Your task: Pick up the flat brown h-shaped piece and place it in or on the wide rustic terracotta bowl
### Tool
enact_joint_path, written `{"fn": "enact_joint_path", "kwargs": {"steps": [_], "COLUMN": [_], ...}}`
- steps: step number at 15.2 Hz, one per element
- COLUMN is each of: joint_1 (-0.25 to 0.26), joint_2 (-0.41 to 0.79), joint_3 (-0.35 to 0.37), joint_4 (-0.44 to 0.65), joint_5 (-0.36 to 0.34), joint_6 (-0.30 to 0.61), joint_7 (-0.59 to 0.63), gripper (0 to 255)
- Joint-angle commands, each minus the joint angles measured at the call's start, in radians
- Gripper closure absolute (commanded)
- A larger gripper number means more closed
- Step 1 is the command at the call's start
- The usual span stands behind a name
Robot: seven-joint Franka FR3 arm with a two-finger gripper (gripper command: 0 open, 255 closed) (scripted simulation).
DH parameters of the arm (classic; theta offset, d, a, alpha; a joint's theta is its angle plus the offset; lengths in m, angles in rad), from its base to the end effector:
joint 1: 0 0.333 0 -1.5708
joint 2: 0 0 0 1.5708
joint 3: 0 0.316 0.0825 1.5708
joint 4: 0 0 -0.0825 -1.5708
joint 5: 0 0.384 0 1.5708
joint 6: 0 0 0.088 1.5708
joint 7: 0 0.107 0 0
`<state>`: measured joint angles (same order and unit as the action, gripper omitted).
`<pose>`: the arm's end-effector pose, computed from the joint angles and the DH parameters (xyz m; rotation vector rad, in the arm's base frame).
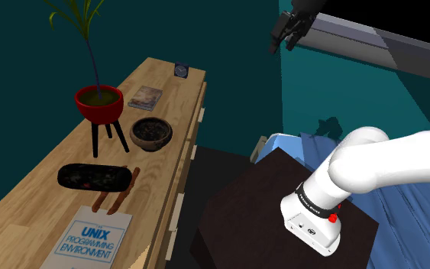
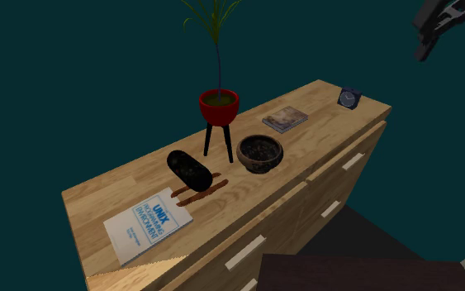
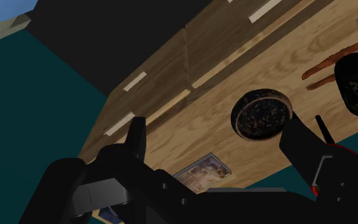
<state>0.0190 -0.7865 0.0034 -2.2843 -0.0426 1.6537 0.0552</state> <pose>0.3151 0.0032 0.6329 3.0925 -0.0516 0.2441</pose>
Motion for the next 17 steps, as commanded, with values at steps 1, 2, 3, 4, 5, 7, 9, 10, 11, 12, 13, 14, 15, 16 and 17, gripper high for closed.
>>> {"fn": "enact_joint_path", "kwargs": {"steps": [1,2,3,4,5,7,9,10,11,12,13,14,15,16,17], "joint_1": [0.000,0.000,0.000,0.001,0.001,0.003,0.005,0.006,0.007,0.007,0.008,0.007,0.007,0.006,0.004], "joint_2": [0.000,0.001,0.003,0.007,0.013,0.029,0.052,0.067,0.083,0.101,0.120,0.142,0.165,0.190,0.216], "joint_3": [0.000,0.019,0.039,0.059,0.079,0.120,0.161,0.181,0.202,0.223,0.244,0.266,0.287,0.309,0.330], "joint_4": [0.000,-0.023,-0.044,-0.065,-0.084,-0.117,-0.145,-0.156,-0.167,-0.175,-0.183,-0.188,-0.192,-0.195,-0.196], "joint_5": [0.000,0.009,0.019,0.029,0.039,0.059,0.078,0.088,0.097,0.106,0.114,0.122,0.128,0.134,0.139], "joint_6": [0.000,0.018,0.037,0.056,0.075,0.114,0.155,0.176,0.198,0.219,0.241,0.264,0.286,0.309,0.332], "joint_7": [0.000,0.032,0.063,0.095,0.126,0.190,0.253,0.285,0.317,0.349,0.381,0.413,0.446,0.478,0.511], "gripper": [0,0,0,0,0,0,0,0,0,0,0,0,0,0,0]}}
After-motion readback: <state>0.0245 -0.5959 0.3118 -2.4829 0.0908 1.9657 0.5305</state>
